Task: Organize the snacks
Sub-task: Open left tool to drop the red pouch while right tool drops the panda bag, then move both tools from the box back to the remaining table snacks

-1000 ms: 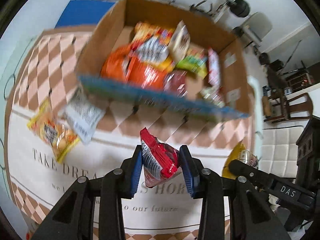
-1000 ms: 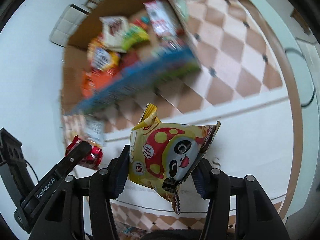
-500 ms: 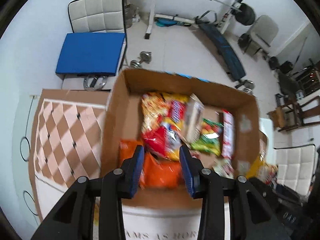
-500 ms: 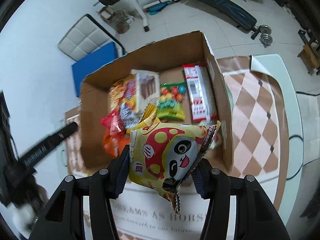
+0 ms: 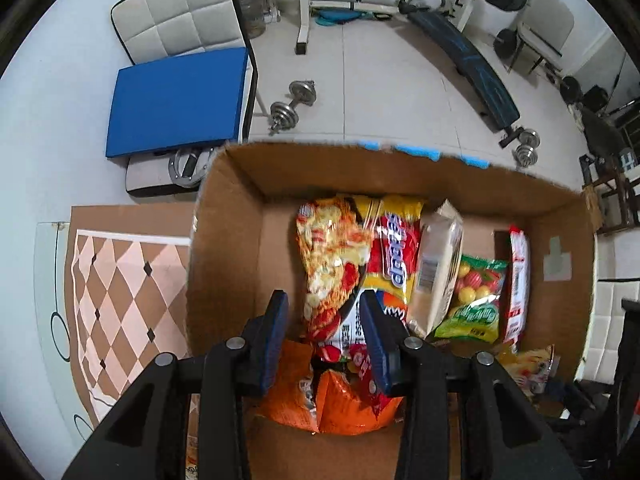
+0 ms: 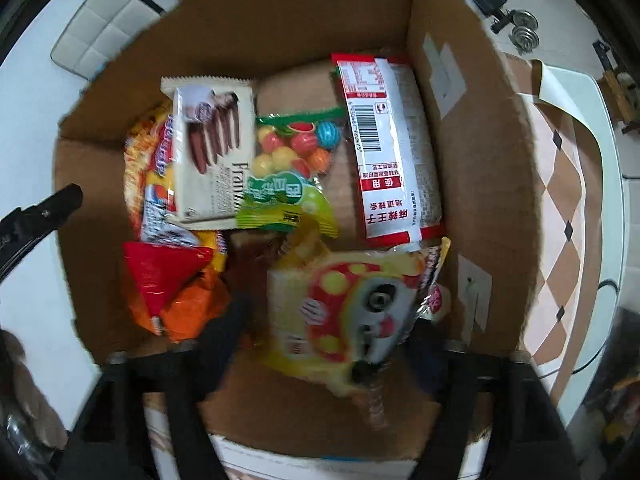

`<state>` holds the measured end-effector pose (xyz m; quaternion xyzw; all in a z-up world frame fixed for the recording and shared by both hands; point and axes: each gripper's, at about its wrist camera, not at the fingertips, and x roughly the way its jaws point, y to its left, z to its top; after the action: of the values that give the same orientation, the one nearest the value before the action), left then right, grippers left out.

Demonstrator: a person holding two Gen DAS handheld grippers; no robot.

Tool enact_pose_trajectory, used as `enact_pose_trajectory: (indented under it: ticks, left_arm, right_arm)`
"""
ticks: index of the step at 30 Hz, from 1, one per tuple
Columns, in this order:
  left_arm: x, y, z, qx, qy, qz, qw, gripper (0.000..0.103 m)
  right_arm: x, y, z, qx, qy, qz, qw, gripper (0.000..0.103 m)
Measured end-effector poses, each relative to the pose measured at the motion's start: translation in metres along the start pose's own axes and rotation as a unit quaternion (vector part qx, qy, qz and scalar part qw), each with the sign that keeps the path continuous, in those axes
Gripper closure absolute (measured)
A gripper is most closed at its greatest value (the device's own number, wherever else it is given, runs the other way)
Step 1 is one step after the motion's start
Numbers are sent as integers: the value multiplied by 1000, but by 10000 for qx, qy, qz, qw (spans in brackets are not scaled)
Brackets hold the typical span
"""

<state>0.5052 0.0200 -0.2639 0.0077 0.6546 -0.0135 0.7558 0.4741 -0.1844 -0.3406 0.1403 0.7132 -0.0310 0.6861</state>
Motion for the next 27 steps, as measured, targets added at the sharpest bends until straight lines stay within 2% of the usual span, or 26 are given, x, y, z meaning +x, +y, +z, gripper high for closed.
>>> enact_pose_trajectory:
  ticks: [2,3,4,5,9,11,18,27]
  left_arm:
    - [8,-3,-6,-9,204,-110,9997,51]
    - [12,-5,-10,4,291,-135,9995,47]
    - [15,-7,-13,34,334,-126,9994,37]
    - [16,-8,-17,53,349,-112,9993,32]
    - [12,-12,-32,91,318,-165,9993,28]
    - [7,-12,-37,99,272,-208,9994,16]
    - [-22,-21,-60,186,-27,-222,9996,15]
    - [-75,-23,-98,161,-765,-134,9968,15]
  right_arm:
    - [2,4,-1,-119,24,-90,9999,16]
    - [2,8,-1,-218,11,-133,9997,12]
    - [2,10,-2,-283,-12,-212,9994,12]
    - [1,11,-2,-312,-33,-274,9991,12]
    - [-3,11,-5,-351,-103,-431,9984,12]
    - [-8,11,-9,-382,-170,-531,9977,12]
    - [-32,10,-39,-507,-413,-584,9961,11]
    - [-73,11,-79,-639,-1110,-695,9893,11]
